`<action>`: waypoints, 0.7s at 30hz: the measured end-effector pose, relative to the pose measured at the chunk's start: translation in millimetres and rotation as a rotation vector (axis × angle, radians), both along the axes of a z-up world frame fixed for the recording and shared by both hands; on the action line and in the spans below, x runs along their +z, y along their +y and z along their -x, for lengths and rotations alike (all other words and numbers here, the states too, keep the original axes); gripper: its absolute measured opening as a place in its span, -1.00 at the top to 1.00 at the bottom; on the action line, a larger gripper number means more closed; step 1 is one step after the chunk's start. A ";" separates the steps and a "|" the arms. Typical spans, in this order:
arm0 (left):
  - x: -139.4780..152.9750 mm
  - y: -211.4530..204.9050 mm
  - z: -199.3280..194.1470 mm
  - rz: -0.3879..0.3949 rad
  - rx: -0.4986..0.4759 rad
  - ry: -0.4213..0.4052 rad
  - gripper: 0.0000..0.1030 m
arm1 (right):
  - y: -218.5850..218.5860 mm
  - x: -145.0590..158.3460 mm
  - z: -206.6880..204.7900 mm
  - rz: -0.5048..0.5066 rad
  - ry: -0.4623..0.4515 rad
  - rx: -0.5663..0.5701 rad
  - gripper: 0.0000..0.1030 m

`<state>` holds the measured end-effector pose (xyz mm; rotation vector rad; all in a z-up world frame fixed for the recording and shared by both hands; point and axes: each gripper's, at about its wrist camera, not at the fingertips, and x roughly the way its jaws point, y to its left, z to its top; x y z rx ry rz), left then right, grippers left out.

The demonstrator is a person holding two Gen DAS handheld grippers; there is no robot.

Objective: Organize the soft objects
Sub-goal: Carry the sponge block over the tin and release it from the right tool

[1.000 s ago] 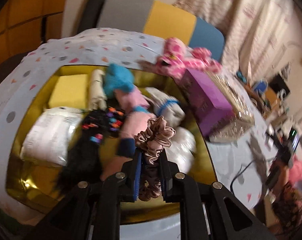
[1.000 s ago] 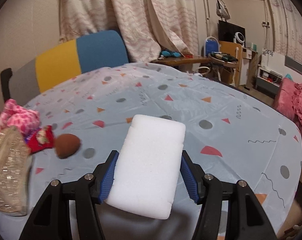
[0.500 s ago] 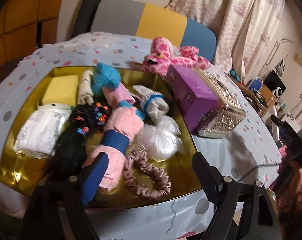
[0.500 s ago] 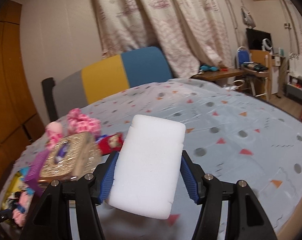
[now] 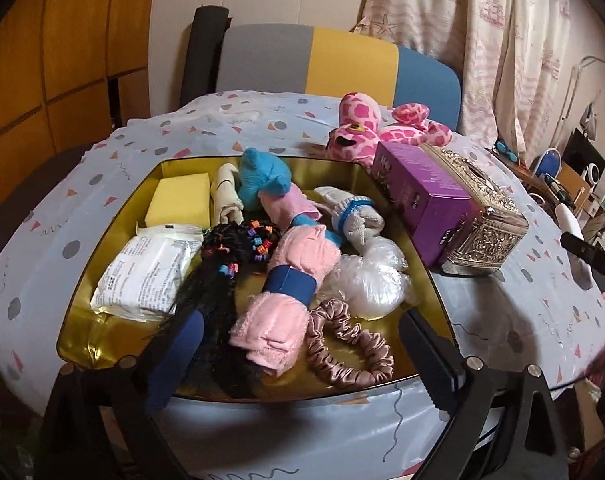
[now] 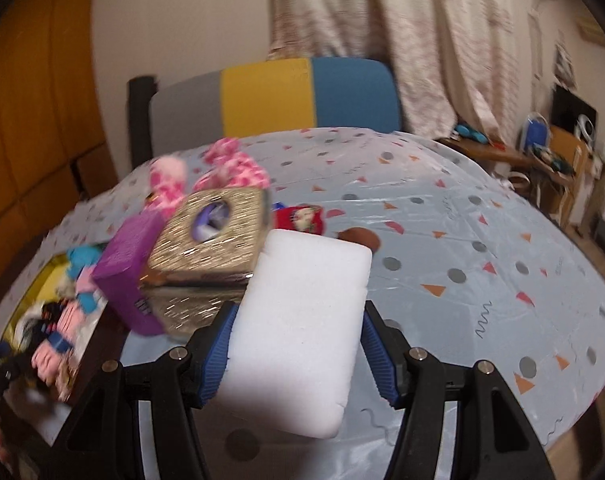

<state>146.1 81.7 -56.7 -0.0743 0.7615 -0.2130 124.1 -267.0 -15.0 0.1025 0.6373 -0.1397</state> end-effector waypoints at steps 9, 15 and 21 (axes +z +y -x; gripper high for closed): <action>2.8 11.6 1.3 0.024 0.050 0.012 -0.94 | 56.8 16.5 -0.7 0.025 0.049 0.149 -0.19; 2.4 26.8 4.6 0.059 0.088 0.024 -0.94 | 91.5 21.7 3.1 -0.003 0.053 0.239 -0.19; 6.4 38.1 10.1 0.062 0.112 0.012 -0.94 | 130.2 21.7 -0.9 -0.033 0.058 0.333 -0.19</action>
